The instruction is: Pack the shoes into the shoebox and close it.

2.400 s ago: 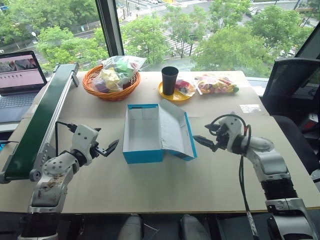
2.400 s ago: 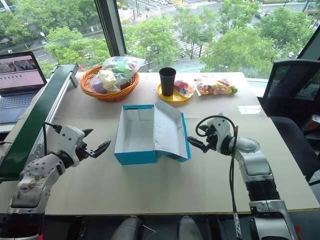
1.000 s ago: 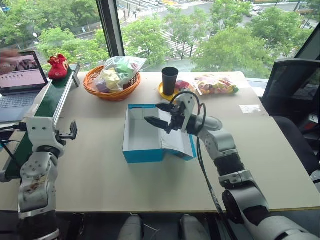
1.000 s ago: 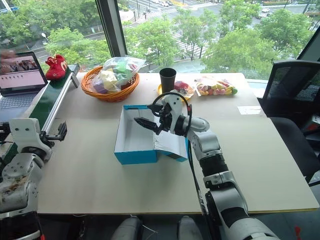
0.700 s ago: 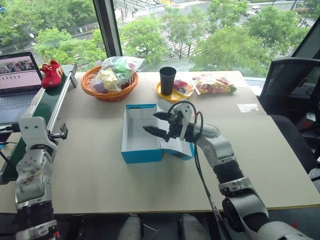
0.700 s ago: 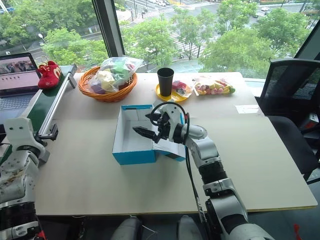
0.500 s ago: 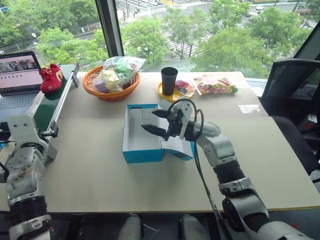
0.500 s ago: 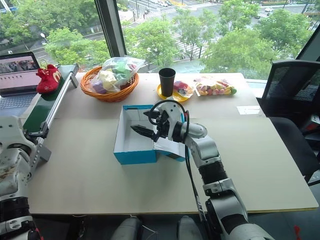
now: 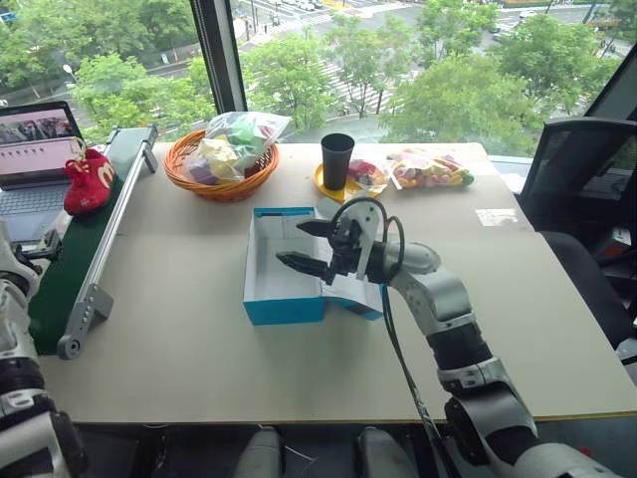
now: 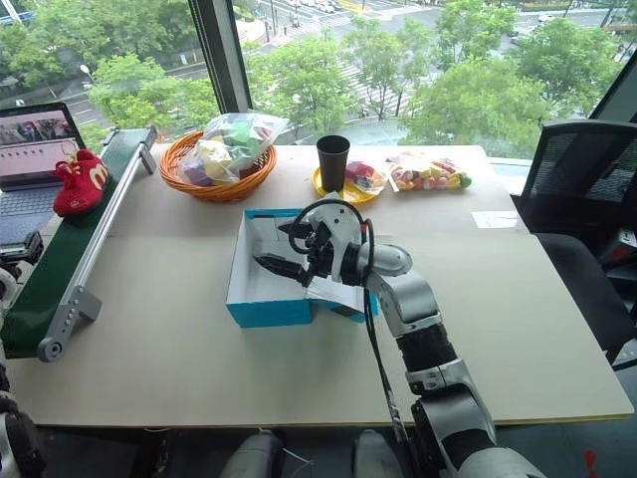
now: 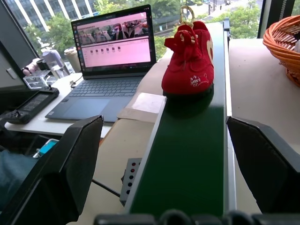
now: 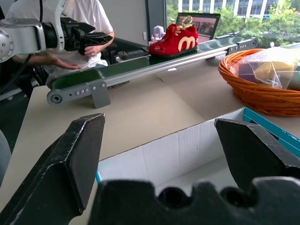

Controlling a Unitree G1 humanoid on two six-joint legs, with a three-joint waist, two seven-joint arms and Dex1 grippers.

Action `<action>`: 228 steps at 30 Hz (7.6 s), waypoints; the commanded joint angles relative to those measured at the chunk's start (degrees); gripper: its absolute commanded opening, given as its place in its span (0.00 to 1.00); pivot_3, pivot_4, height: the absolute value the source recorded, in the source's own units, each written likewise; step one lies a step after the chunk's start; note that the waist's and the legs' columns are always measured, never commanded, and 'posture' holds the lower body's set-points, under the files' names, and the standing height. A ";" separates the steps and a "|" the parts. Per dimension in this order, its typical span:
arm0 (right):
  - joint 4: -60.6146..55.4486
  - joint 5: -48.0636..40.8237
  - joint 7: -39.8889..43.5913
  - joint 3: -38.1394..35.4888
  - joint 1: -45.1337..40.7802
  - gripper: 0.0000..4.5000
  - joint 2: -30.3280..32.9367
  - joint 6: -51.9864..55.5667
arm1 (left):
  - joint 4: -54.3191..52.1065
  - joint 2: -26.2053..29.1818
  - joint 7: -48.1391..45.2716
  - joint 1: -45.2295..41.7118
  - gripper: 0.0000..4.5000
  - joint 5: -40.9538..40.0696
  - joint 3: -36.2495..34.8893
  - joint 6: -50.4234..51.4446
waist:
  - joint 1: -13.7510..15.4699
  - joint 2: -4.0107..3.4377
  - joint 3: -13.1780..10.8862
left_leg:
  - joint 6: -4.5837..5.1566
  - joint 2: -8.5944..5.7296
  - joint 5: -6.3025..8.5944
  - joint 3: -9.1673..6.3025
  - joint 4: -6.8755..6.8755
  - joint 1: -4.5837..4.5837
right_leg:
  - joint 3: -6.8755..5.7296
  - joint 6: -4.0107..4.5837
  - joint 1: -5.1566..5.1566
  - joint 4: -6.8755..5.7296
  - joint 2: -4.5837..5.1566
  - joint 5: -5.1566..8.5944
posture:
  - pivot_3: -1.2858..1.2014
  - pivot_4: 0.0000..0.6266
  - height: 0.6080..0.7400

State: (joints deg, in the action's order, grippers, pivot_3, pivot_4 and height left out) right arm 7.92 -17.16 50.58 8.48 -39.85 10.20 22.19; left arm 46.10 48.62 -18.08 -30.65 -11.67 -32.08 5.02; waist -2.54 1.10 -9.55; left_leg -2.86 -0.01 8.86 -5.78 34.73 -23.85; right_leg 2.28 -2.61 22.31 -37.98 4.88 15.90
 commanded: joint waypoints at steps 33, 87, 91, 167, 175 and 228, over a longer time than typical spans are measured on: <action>-3.91 -0.18 -1.37 -0.28 -0.39 1.00 1.14 0.21 | 22.16 5.61 -8.63 -8.01 0.75 -2.59 4.69 10.88 | -0.01 0.24 -0.02 | -0.01 0.02 -0.01 0.00 -0.02 0.08 | -0.03 -0.17 -0.02 -0.08 0.00 0.10 | 0.52 0.24 1.00; -6.46 -33.30 -28.51 -26.79 -1.77 1.00 -0.68 33.01 | -57.52 -37.37 5.95 -8.70 0.04 -21.64 26.75 45.52 | -0.48 0.65 -0.26 | -0.06 -0.03 -0.05 0.03 0.15 -0.37 | 0.14 0.01 0.16 0.01 -0.01 -0.01 | 0.52 0.24 1.00; -6.43 -33.02 -29.06 -25.79 -2.70 1.00 -1.76 32.01 | -57.01 -38.53 5.78 -8.81 0.04 -21.65 27.89 45.70 | -0.23 0.65 -0.26 | -0.06 -0.03 -0.05 0.03 0.13 -0.36 | 0.13 0.01 0.17 0.02 -0.01 -0.01 | 0.52 0.24 1.00; 22.99 -2.53 -54.36 -14.65 -28.82 0.74 -10.41 48.93 | -72.96 -23.45 5.13 15.22 0.76 -20.78 15.98 52.86 | -0.03 0.38 -0.45 | -0.05 0.02 -0.07 0.06 0.11 -0.78 | 0.18 0.06 0.75 -0.13 -0.06 -0.03 | 0.52 0.24 1.00; 10.98 -3.43 -50.25 -13.99 -29.48 0.99 -6.84 50.48 | -70.56 -18.51 4.13 14.66 0.76 -19.33 13.78 52.26 | -0.12 0.38 -0.45 | -0.05 0.02 -0.07 0.06 0.10 -0.80 | 0.17 0.06 0.81 -0.15 -0.06 -0.03 | 0.52 0.24 1.00; -10.11 -6.74 -6.05 0.47 -1.18 1.00 0.23 8.25 | 7.69 1.76 -2.29 2.92 0.98 -3.18 0.14 -2.99 | -0.08 0.48 -0.40 | -0.07 0.56 -0.06 0.16 0.02 -0.55 | 0.11 0.18 0.76 -0.16 -0.48 -0.10 | 0.52 0.24 1.00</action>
State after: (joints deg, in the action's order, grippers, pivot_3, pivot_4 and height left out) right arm 0.47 -23.15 44.81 10.15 -40.13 10.40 30.50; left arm 53.35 48.20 -21.15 -27.40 -15.45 -31.64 4.06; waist -2.62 1.58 -9.95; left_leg -2.93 0.56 8.80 -5.62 34.75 -24.39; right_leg 2.39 -2.42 23.07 -38.15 4.40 15.79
